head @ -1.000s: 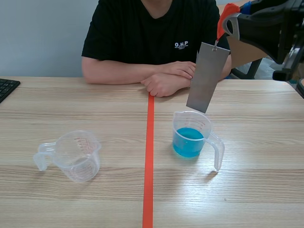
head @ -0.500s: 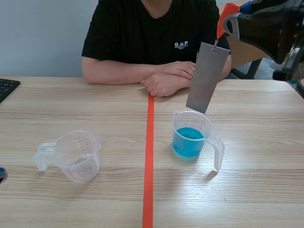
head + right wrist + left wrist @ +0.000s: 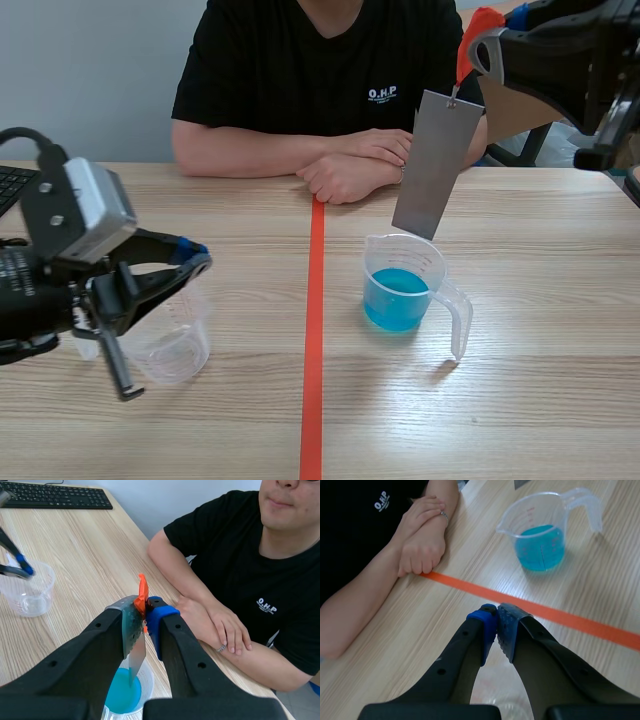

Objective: Do the redox reaction experiment.
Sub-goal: 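Raise the plate and point at it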

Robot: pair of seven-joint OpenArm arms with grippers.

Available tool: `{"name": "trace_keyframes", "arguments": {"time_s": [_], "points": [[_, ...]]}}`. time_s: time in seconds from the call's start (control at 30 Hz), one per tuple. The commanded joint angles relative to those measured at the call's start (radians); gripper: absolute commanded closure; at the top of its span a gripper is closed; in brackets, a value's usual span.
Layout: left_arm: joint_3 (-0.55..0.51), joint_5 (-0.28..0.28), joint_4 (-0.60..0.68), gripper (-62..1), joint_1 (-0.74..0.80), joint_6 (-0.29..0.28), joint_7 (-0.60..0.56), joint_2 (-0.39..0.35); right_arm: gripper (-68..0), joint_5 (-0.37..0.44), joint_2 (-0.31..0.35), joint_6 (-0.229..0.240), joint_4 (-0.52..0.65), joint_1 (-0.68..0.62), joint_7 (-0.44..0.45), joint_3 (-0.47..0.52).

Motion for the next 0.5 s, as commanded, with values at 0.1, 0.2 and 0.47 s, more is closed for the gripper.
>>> {"name": "trace_keyframes", "arguments": {"time_s": [0.1, 0.2, 0.47], "points": [[0.037, 0.062, -0.094, -4.0, -0.088, 0.008, 0.006, 0.134, -1.7, 0.011, 0.006, 0.006, 0.014, 0.011, 0.015, 0.011], [0.061, 0.077, -0.147, -4.0, -0.137, 0.016, 0.006, 0.195, -1.7, 0.011, 0.006, 0.006, 0.014, 0.011, 0.015, 0.011], [0.092, 0.147, -0.299, -4.0, -0.251, 0.036, 0.055, 0.352, -1.7, 0.011, 0.006, 0.006, 0.014, 0.011, 0.015, 0.011]]}}
